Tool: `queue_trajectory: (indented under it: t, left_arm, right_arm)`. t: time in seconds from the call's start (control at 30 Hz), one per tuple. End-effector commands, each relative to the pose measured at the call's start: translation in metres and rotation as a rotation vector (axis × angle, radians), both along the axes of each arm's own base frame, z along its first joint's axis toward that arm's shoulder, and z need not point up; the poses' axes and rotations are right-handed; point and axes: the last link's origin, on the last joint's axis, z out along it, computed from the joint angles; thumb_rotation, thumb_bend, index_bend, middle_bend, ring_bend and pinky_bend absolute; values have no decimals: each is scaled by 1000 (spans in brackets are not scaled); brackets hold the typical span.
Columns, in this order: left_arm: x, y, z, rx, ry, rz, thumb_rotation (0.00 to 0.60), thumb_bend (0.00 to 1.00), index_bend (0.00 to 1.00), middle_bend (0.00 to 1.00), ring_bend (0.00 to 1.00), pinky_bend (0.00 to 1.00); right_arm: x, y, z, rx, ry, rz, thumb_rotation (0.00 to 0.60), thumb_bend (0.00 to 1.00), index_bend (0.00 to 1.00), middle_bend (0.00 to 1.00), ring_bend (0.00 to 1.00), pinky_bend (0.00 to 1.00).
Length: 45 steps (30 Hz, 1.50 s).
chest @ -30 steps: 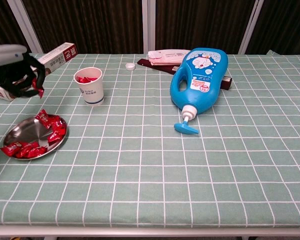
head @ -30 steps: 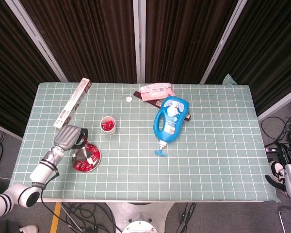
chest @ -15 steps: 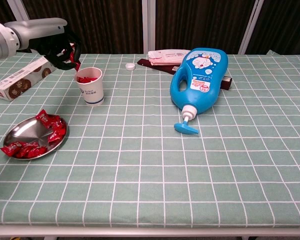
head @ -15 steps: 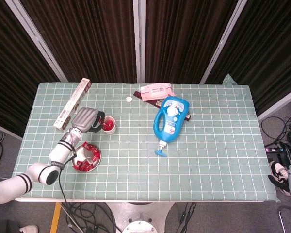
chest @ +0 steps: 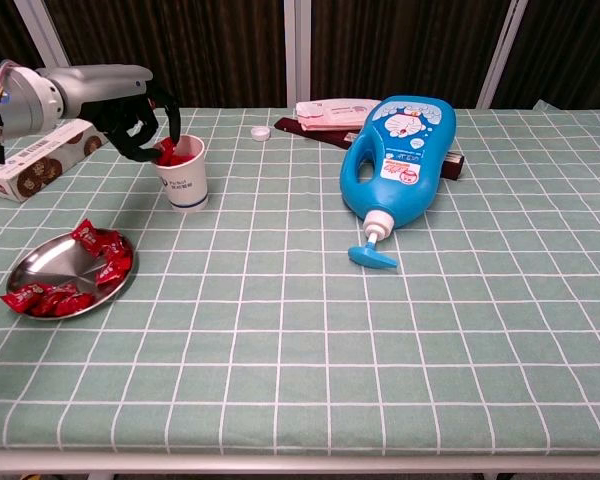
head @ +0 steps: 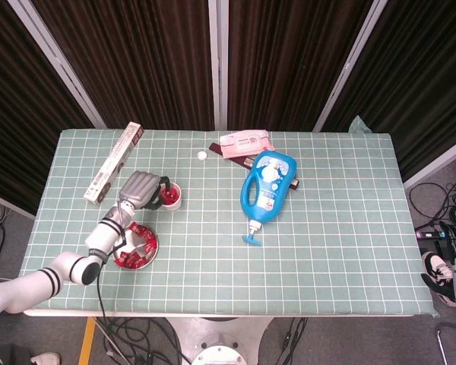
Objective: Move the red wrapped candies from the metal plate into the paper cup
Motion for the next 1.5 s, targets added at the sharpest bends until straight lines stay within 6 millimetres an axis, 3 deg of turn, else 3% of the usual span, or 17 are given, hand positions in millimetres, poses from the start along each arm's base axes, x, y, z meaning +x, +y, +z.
queue_trajectory:
  t: [0.03,0.17,0.27,0.5,0.6,0.7,0.83,1.1,1.5]
  left_arm:
    - [0,-2,9,22,-4,-4,600,322,376,823,923,1000]
    - [-6,-9,28,84,-50,3,600,273,338,822,924,1000]
    - [-21,-20,45,121,-63,24,600,265,336,821,924,1000]
    - [-86,-66,82,207,-45,142,600,265,359,822,922,1000]
    - [-111,-92,85,196,-4,176,600,266,392,822,921,1000]
    - [-123,-115,76,145,37,173,600,269,418,823,921,1000]
    - [-122,-132,60,79,73,133,600,281,432,823,920,1000]
    - [-108,-148,35,0,101,63,600,285,446,825,919,1000]
    - [-109,-157,17,-53,108,68,600,243,447,826,919,1000]
  right_arm:
    - [0,0,0,-1,0,1,600,50,0,112,62,344]
    - [0,0,0,-1,-2,7,600,50,0,112,62,344]
    - [1,0,0,2,-2,12,600,50,0,112,62,344]
    - [2,-1,0,5,-1,20,600,51,0,112,62,344]
    - [3,-3,-1,12,-1,21,600,51,0,112,62,344]
    - [5,-5,-5,23,-1,26,600,50,0,112,62,345]
    - [8,-8,-8,31,-2,36,600,50,0,112,62,345]
    - [11,-7,-8,31,-1,38,600,51,0,112,62,345]
    - [13,-7,-8,34,0,41,600,50,0,112,62,345]
